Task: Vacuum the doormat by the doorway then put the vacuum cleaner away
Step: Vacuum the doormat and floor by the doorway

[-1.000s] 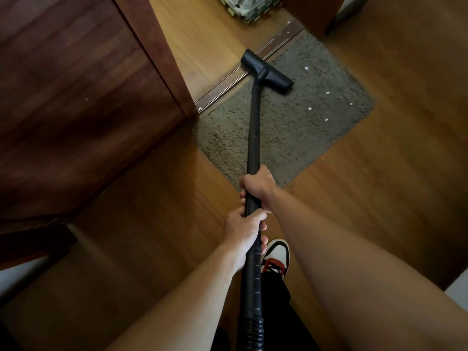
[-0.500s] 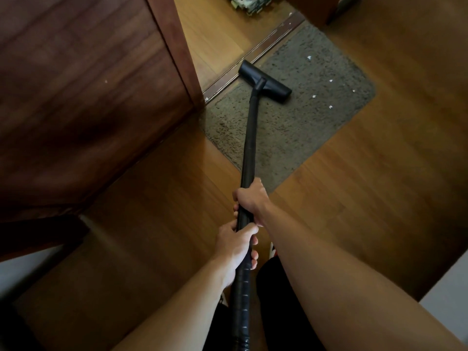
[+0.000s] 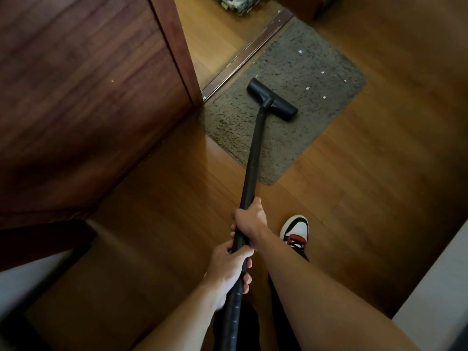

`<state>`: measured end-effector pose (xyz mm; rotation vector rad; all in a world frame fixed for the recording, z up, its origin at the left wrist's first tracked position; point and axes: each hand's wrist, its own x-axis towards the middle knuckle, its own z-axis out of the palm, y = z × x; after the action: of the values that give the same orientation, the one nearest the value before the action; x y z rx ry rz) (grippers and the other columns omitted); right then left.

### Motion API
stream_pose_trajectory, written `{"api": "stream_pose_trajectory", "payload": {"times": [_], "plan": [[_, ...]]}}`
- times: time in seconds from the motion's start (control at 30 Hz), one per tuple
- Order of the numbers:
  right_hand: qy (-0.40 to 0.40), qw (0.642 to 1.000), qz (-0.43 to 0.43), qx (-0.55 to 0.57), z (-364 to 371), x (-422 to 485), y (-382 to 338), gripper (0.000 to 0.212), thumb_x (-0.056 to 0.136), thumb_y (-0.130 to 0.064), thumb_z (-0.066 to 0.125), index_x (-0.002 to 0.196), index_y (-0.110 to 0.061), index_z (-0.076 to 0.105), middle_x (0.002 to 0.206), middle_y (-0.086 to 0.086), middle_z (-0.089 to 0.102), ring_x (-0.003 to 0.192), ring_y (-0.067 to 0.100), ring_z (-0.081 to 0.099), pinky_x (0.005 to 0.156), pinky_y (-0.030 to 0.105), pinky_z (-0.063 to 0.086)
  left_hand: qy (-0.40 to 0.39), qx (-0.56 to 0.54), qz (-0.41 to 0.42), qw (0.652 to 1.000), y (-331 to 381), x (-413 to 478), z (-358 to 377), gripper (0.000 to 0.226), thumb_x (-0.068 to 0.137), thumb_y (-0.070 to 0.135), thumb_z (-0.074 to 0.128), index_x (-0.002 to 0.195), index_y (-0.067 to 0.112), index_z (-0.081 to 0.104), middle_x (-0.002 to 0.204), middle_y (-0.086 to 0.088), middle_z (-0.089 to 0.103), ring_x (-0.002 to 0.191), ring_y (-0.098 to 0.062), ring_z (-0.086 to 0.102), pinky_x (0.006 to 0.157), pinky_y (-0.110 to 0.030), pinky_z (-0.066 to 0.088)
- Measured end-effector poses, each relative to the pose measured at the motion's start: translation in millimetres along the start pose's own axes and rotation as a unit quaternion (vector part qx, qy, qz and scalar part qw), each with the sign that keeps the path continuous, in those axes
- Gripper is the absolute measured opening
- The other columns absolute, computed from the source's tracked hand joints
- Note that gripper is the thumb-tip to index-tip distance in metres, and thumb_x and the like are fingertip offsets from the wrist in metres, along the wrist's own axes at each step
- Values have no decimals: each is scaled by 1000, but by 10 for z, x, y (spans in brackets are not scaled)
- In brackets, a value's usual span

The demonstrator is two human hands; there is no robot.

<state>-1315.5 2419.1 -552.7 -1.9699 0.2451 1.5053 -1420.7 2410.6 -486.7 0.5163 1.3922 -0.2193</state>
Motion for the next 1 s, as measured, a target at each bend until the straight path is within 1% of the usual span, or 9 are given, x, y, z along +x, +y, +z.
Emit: {"api": "stream_pose_trajectory", "payload": {"times": [0.17,0.27,0.37,0.47,0.6,0.73,0.83,1.0], "plan": [[16,1000,0,21,-253,103,-62,37,93,-5,54,121,-20,36,93,17,59,52,18,56,48,29,52,-14,31,-3,999,88,97,224,12,88,17,71,86,7,64,68,-8,57,44,-18,47,44,-26,41],[24,999,3,24,-436,199,-164,40,93,-6,54,124,-20,34,95,18,60,53,18,58,47,28,52,-20,45,2,999,199,169,400,10,89,15,69,88,7,64,68,-8,56,44,-19,46,44,-26,40],[25,999,11,29,-617,321,-285,43,93,-6,54,127,-21,33,94,19,61,51,19,58,47,28,51,-19,56,-1,998,322,246,597,11,90,15,68,92,6,64,68,-8,56,44,-19,46,45,-27,40],[20,999,19,31,-794,417,-420,44,93,-7,55,130,-20,33,95,19,61,49,19,57,46,27,50,-13,60,-7,998,446,321,801,10,90,14,68,92,6,64,67,-8,55,43,-19,45,45,-27,39],[10,999,22,41,-1029,510,-635,46,95,-6,53,133,-20,31,91,18,59,51,19,55,42,25,48,-10,67,-5,998,640,402,1059,8,89,14,69,89,7,64,67,-8,55,42,-20,44,45,-27,38],[11,999,20,39,-1262,626,-879,43,95,-5,53,130,-19,33,86,16,58,50,19,55,44,27,50,-8,60,-7,998,841,466,1322,14,90,13,68,96,1,63,69,-10,54,43,-21,43,45,-28,38],[8,999,19,32,-1437,700,-1060,42,96,-5,52,130,-19,33,88,17,59,52,19,55,44,27,50,-14,54,-3,998,1003,496,1534,8,90,10,67,91,3,63,67,-10,54,42,-21,43,45,-28,38],[4,1000,11,24,-1698,761,-1292,43,97,-6,51,132,-19,31,95,18,59,52,19,55,42,24,48,-25,49,-1,998,1200,537,1802,9,89,10,69,87,5,63,65,-9,55,43,-20,44,45,-28,38]]}}
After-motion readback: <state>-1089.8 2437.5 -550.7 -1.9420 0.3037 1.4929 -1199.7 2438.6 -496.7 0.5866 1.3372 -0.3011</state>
